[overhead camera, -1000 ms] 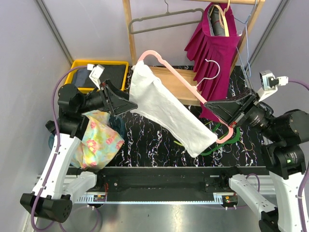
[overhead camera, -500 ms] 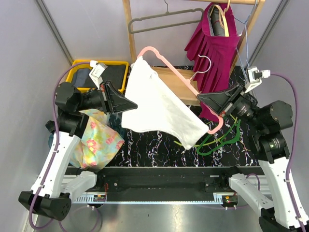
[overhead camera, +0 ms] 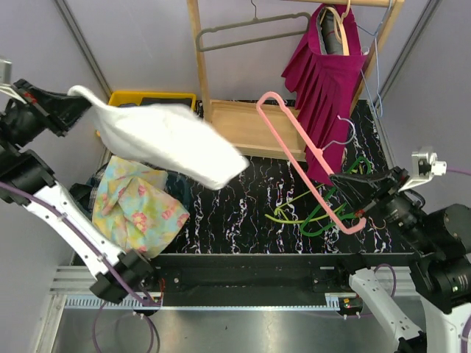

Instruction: Remove the skirt from the hanger

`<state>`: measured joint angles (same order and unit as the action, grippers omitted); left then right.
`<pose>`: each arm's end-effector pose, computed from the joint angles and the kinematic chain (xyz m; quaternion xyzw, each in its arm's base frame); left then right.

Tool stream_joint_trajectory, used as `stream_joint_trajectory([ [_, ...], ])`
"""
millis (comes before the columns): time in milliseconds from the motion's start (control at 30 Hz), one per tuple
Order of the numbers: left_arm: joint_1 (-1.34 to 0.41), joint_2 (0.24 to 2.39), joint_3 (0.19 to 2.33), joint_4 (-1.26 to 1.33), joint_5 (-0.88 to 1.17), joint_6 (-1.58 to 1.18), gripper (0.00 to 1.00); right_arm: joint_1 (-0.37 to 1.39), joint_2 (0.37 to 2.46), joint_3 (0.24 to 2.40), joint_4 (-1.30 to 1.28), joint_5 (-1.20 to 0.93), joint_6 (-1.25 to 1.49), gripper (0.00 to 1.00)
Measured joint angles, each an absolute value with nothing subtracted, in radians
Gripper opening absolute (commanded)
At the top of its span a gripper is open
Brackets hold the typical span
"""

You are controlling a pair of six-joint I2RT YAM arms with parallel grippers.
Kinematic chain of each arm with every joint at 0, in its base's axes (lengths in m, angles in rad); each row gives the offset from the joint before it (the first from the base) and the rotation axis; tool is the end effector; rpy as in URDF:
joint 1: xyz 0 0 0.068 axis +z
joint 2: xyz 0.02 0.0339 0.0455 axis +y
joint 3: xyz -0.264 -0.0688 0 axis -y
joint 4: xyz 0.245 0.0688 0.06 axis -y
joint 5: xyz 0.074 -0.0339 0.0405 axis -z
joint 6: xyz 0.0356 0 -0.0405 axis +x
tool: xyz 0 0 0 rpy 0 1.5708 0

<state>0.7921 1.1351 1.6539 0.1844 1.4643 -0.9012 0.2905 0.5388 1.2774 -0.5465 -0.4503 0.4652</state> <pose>0.1312 0.0826 0.5767 0.1677 0.6615 -0.3173 0.6585 0.0322 0.0258 0.4785 -0.1175 0.6326 0.4095 0.6467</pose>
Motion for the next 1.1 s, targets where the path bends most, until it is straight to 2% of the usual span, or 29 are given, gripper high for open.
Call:
stream_joint_trajectory([
  [67,0.865,1.179,1.608,0.245,1.467,-0.950,0.00,0.287,0.509,1.291,-0.606,-0.413,0.437,0.00],
  [200,0.932,1.180,1.359,0.396,1.473,-1.042,0.00,0.284,0.490,1.303,-0.719,-0.342,0.396,0.00],
  [467,0.937,1.074,1.190,0.735,1.488,-1.161,0.00,0.284,0.459,1.298,-0.989,0.028,0.432,0.00],
  [633,0.893,0.970,0.899,0.875,1.486,-1.188,0.00,0.284,0.333,1.202,-1.095,0.245,0.579,0.00],
  [800,0.837,0.922,0.575,0.874,1.495,-1.182,0.00,0.284,0.313,1.142,-1.145,0.410,0.686,0.00],
  [933,0.830,1.016,0.526,0.978,1.500,-1.209,0.00,0.284,0.321,1.092,-1.123,0.492,0.737,0.00],
  [1000,0.830,1.106,0.526,1.047,1.497,-1.232,0.04,0.284,0.334,1.055,-1.087,0.519,0.762,0.00],
  [1100,0.829,1.225,0.524,1.094,1.496,-1.259,0.22,0.284,0.370,0.988,-1.034,0.546,0.817,0.02],
])
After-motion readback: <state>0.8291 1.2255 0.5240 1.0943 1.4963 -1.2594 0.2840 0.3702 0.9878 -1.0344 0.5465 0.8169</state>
